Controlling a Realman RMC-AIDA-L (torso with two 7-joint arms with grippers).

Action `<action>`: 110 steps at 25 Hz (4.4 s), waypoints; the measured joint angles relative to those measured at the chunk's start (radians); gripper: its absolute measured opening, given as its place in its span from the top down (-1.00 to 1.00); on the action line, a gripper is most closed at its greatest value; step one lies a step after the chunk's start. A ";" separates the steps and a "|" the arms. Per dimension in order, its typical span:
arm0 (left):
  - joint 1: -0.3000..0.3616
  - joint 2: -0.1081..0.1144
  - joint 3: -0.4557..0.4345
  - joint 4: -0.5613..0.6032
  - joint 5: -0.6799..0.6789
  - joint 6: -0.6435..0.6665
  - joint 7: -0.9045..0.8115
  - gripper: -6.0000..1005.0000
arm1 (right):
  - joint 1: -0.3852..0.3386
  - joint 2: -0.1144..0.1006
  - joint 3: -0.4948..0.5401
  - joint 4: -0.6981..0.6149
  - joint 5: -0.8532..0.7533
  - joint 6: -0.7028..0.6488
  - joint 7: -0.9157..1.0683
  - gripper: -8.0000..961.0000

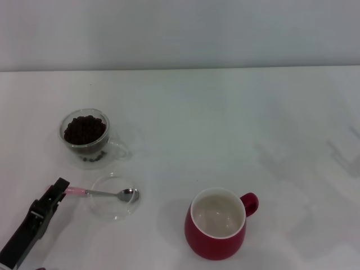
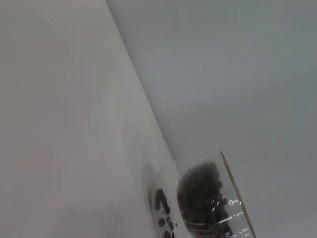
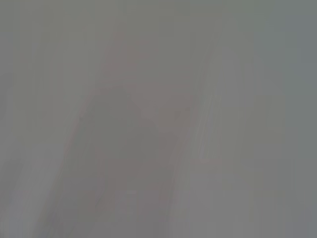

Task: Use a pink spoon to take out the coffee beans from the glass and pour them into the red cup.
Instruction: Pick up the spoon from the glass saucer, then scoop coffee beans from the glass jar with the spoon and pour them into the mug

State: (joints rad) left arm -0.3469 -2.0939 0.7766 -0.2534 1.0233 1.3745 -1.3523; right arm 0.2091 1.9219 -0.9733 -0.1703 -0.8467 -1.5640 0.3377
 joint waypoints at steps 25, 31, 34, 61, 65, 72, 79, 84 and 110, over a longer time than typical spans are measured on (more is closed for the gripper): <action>0.005 0.009 0.008 0.053 0.009 -0.034 0.006 0.75 | -0.005 0.034 0.012 -0.003 0.010 -0.015 -0.026 -0.51; 0.055 0.014 0.012 0.104 0.018 0.031 0.006 0.75 | -0.009 0.046 0.013 -0.021 0.010 -0.015 -0.031 -0.51; 0.104 0.015 0.012 0.154 0.013 0.069 -0.012 0.75 | -0.010 0.053 0.013 -0.024 0.010 -0.017 -0.043 -0.51; -0.023 0.158 0.037 0.648 0.231 -0.008 -0.434 0.75 | -0.032 0.088 0.002 0.021 0.000 -0.333 -0.060 -0.51; -0.094 0.173 0.037 0.659 0.302 -0.087 -0.494 0.75 | -0.029 0.088 0.002 0.049 0.000 -0.349 -0.057 -0.51; -0.148 0.175 0.036 0.737 0.420 -0.241 -0.609 0.75 | -0.029 0.088 0.007 0.085 0.006 -0.350 -0.056 -0.51; -0.204 0.175 0.036 0.805 0.602 -0.317 -0.750 0.75 | -0.024 0.089 0.013 0.089 0.010 -0.339 -0.037 -0.51; -0.235 0.175 0.036 0.806 0.678 -0.328 -0.791 0.75 | -0.017 0.089 0.013 0.089 0.016 -0.320 -0.033 -0.51; -0.159 0.108 0.024 0.791 0.605 -0.384 -0.812 0.75 | 0.031 0.087 0.013 0.080 0.037 -0.233 -0.016 -0.51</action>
State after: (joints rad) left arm -0.5056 -1.9855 0.8007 0.5376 1.6284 0.9909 -2.1642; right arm 0.2399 2.0092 -0.9607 -0.0905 -0.8099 -1.7974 0.3217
